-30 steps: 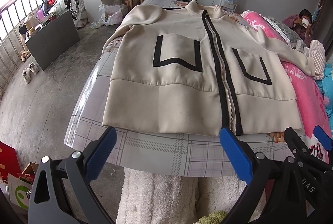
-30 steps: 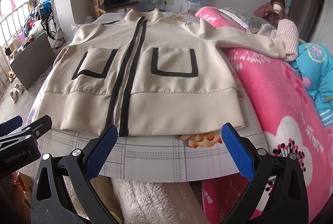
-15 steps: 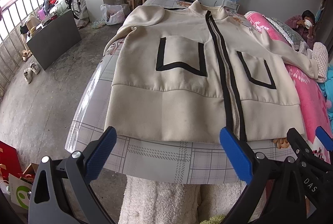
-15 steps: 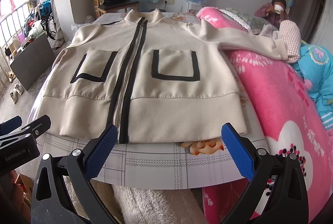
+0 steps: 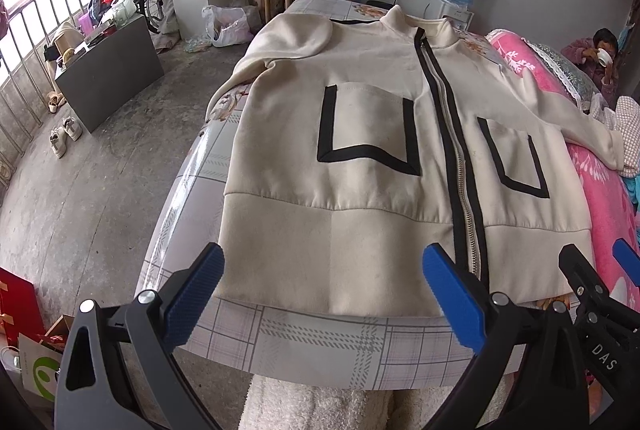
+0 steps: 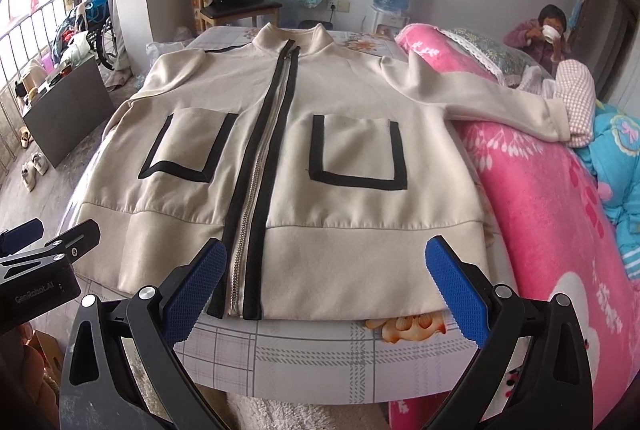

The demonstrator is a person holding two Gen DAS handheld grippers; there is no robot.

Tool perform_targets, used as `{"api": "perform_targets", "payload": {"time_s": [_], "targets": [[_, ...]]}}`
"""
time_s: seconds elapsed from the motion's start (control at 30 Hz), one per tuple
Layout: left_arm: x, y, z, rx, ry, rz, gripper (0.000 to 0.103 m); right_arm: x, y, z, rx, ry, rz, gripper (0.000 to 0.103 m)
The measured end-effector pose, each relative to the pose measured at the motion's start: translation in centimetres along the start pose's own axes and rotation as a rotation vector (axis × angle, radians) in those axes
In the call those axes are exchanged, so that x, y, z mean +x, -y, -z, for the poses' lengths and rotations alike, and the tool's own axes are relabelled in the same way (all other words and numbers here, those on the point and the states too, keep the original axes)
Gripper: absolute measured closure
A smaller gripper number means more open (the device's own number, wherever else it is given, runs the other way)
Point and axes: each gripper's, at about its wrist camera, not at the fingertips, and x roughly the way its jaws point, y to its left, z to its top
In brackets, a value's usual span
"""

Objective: Fold large clothes
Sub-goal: 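Move the left tool toward the jacket sleeve beside the bed edge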

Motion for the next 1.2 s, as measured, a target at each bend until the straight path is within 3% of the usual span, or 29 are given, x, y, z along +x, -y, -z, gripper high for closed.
{"api": "perform_targets", "payload": {"time_s": [0.5, 0.83, 1.2], "targets": [[2.2, -1.3, -2.9, -0.021, -0.005, -0.029, 0.006, 2.1, -1.9, -3.8, -0.071, 0.026, -0.035, 0.007], [3.6, -2.5, -4.4, -0.045, -0.015, -0.063, 0.006, 4.2, -2.7, -7.2, -0.086, 0.024, -0.179, 0.007], [4.3, -3.0, -6.3, -0.056, -0.007, -0.083, 0.005, 5.7, -4.9, -10.6, -0.138, 0.048, -0.2, 0.007]]}}
